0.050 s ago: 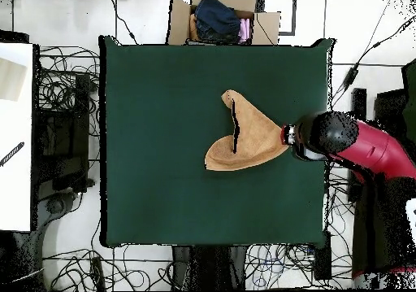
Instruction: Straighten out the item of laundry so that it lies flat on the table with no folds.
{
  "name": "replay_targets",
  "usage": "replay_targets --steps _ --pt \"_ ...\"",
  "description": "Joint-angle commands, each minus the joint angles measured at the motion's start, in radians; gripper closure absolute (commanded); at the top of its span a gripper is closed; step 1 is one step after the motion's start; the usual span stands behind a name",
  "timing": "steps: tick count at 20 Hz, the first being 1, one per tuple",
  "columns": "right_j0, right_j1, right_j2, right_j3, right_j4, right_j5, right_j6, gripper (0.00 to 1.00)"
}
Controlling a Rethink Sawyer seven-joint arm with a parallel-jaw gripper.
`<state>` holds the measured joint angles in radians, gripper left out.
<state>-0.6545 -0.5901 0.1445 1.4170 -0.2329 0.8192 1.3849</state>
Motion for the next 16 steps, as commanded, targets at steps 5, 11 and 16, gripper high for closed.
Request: replay_targets --steps 5,11,16 --pt "-0.007 0.027 0.101 0.108 -0.054 -0.057 -0.082 0.0" --pt "-0.008 0.025 0.097 0.113 -0.06 -0.058 -0.081 0.0" --pt "-0.012 0.029 0.098 0.116 -0.064 -0.066 -0.085 0.0"
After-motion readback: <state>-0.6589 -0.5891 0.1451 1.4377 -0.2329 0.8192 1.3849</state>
